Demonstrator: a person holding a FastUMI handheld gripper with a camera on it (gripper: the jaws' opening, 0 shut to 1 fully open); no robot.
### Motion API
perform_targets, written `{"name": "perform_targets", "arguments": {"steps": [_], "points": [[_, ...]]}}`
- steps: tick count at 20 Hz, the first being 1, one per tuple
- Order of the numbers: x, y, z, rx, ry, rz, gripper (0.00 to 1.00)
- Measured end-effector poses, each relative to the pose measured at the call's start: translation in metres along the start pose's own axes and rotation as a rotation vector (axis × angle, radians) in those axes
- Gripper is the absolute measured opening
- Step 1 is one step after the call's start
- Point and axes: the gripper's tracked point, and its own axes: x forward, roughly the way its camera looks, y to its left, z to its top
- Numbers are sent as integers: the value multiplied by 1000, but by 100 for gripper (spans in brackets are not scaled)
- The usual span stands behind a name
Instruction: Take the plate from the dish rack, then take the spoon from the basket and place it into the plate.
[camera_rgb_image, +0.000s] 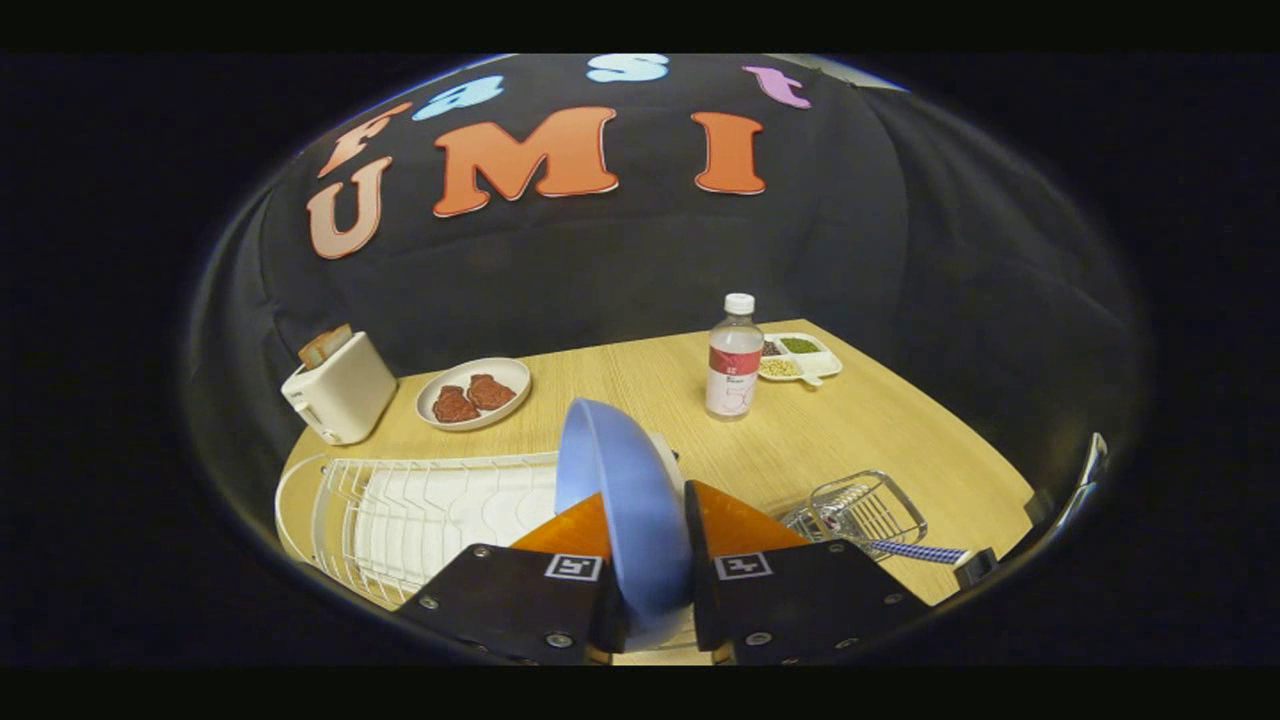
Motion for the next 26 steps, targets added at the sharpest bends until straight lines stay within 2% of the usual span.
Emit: {"name": "perform_targets", "arguments": {"steps": [7,11,15,18,26], "points": [[-12,-1,23,-86,-63,-54,25],[-15,-12,33,-55,-87,-65,25],[-28,-22,35,-16,-99,-38,25],[-45,-24,30,45,-99,27,25],[-119,-28,-11,254,-81,271,25]]}}
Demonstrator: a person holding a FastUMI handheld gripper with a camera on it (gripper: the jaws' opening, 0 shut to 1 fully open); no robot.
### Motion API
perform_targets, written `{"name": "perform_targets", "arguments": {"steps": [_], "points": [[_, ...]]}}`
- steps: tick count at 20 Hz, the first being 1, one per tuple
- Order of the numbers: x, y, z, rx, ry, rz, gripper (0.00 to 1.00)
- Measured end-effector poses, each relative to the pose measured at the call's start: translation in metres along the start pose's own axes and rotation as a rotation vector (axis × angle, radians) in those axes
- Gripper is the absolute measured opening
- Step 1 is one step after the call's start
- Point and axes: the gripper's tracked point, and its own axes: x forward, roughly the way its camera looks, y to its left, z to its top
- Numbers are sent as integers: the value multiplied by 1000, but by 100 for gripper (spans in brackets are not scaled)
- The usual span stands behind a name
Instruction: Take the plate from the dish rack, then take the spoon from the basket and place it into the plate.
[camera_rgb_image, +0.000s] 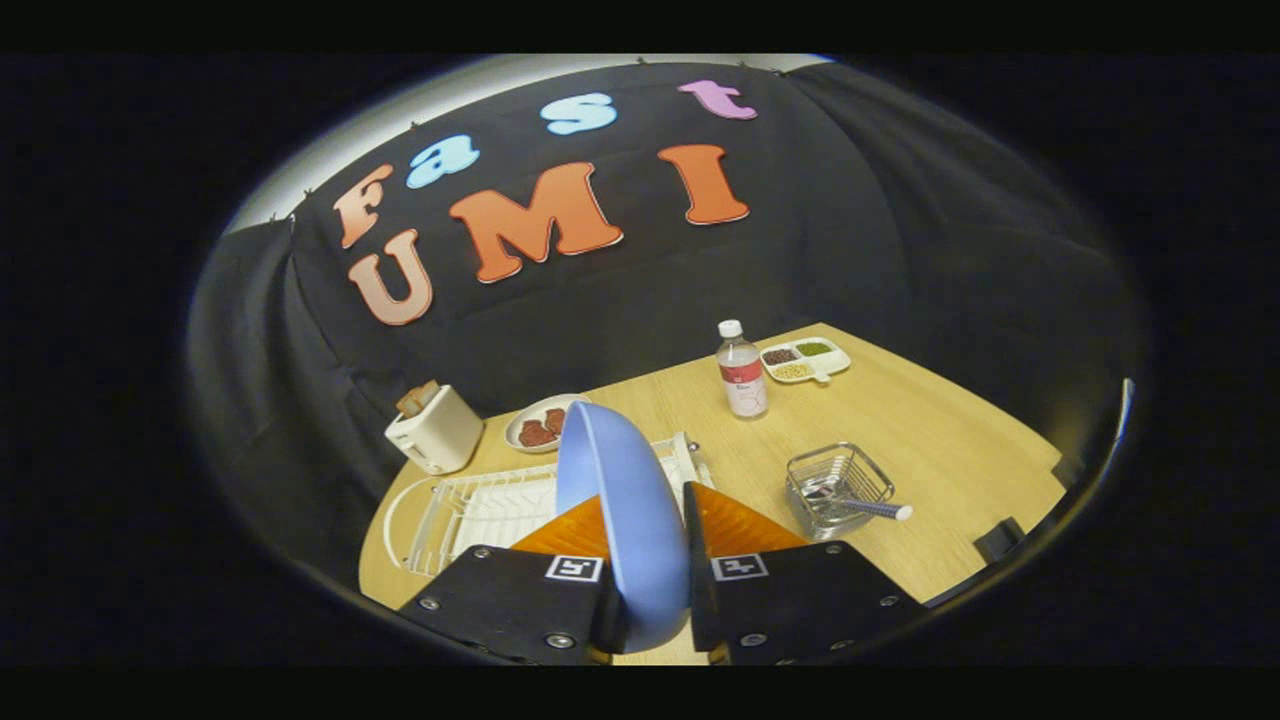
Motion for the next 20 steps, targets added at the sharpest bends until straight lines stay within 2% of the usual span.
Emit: {"name": "perform_targets", "arguments": {"steps": [7,14,20], "points": [[-50,-6,-79,190,67,160,25],[-58,-16,-174,375,177,218,25],[-47,-9,-215,479,236,262,25]]}}
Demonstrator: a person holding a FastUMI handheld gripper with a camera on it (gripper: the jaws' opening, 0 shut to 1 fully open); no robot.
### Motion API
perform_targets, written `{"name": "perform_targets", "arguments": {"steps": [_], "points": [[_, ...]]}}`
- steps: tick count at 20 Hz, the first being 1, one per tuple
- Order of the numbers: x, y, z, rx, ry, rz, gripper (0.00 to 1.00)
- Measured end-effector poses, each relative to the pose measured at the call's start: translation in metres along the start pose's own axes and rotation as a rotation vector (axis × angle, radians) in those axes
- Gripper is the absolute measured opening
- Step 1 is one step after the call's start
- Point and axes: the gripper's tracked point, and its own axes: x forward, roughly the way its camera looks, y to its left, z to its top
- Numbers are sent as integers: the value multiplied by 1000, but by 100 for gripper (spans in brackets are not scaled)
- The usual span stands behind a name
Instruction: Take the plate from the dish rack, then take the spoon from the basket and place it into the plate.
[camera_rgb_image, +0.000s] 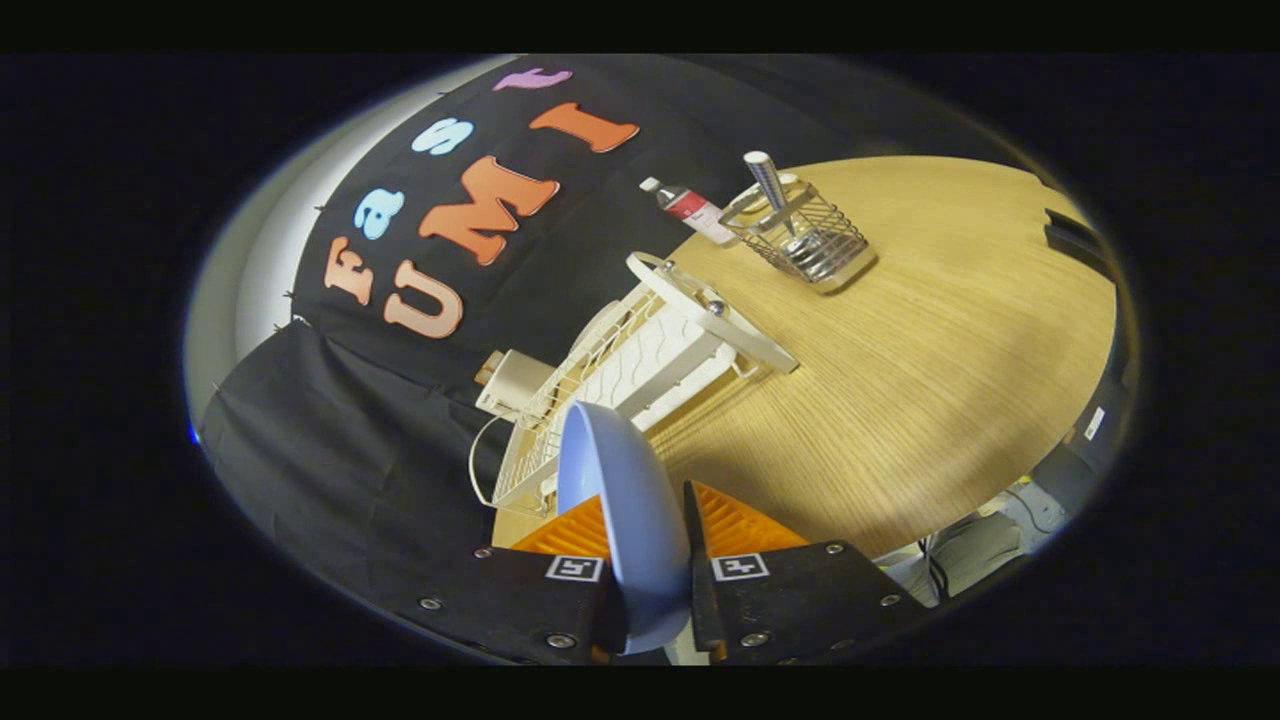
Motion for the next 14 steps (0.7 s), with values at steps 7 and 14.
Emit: {"name": "perform_targets", "arguments": {"steps": [7,14], "points": [[22,-11,-22,51,53,-25,26],[21,-11,-24,28,62,-40,28]]}}
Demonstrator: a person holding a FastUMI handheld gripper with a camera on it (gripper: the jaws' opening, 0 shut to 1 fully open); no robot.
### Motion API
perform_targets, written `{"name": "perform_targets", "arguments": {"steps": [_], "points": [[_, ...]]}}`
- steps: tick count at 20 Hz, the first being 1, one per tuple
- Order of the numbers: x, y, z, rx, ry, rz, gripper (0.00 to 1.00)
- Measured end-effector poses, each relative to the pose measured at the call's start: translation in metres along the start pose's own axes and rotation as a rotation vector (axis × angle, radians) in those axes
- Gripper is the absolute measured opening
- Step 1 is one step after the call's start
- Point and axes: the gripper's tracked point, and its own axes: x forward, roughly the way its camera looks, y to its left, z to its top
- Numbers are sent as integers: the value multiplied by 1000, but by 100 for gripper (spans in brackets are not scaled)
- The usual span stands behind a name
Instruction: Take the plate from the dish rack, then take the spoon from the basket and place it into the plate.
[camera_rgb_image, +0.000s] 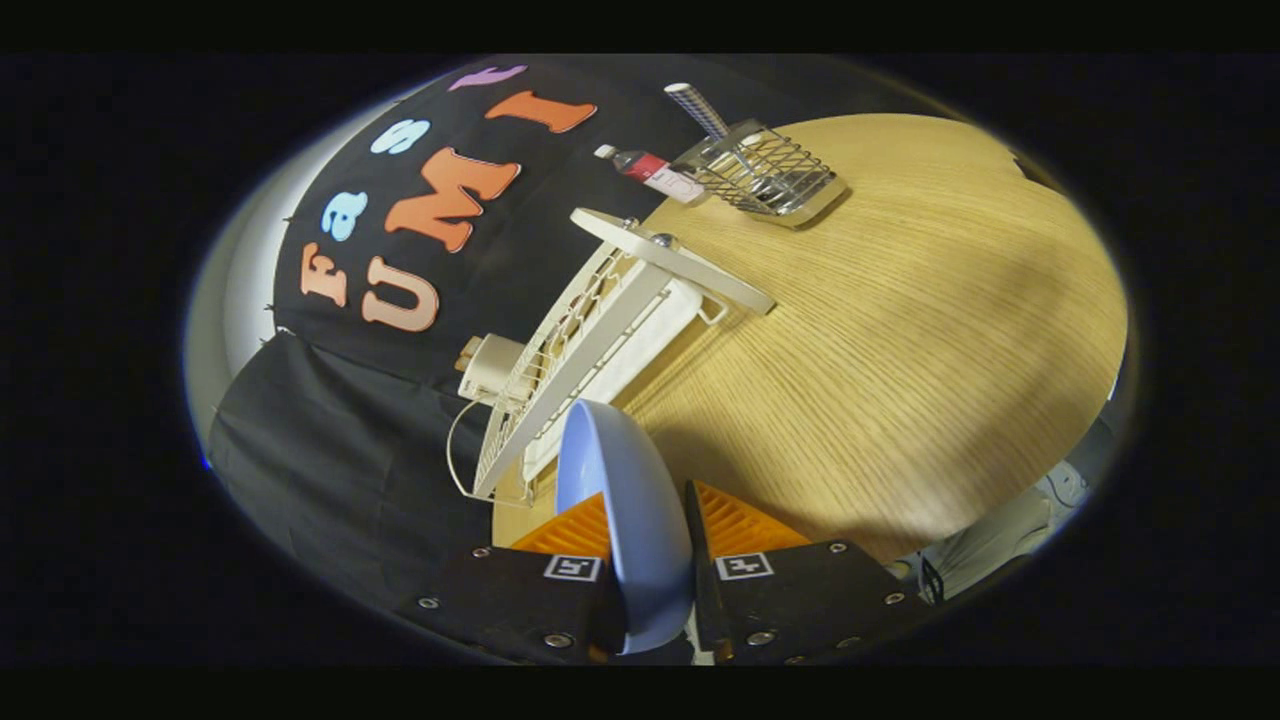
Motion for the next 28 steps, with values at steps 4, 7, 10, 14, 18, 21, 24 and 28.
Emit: {"name": "perform_targets", "arguments": {"steps": [4,7,10,14,18,21,24,28], "points": [[-3,-6,12,-54,-36,-41,38],[-8,-10,24,-108,-70,-56,63],[-20,-19,48,-198,-131,-110,85],[-41,-34,93,-327,-237,-191,98],[-59,-40,139,-462,-331,-257,98],[-70,-33,179,-575,-422,-297,98],[-73,-24,212,-636,-488,-298,98],[-67,-23,245,-683,-554,-317,99]]}}
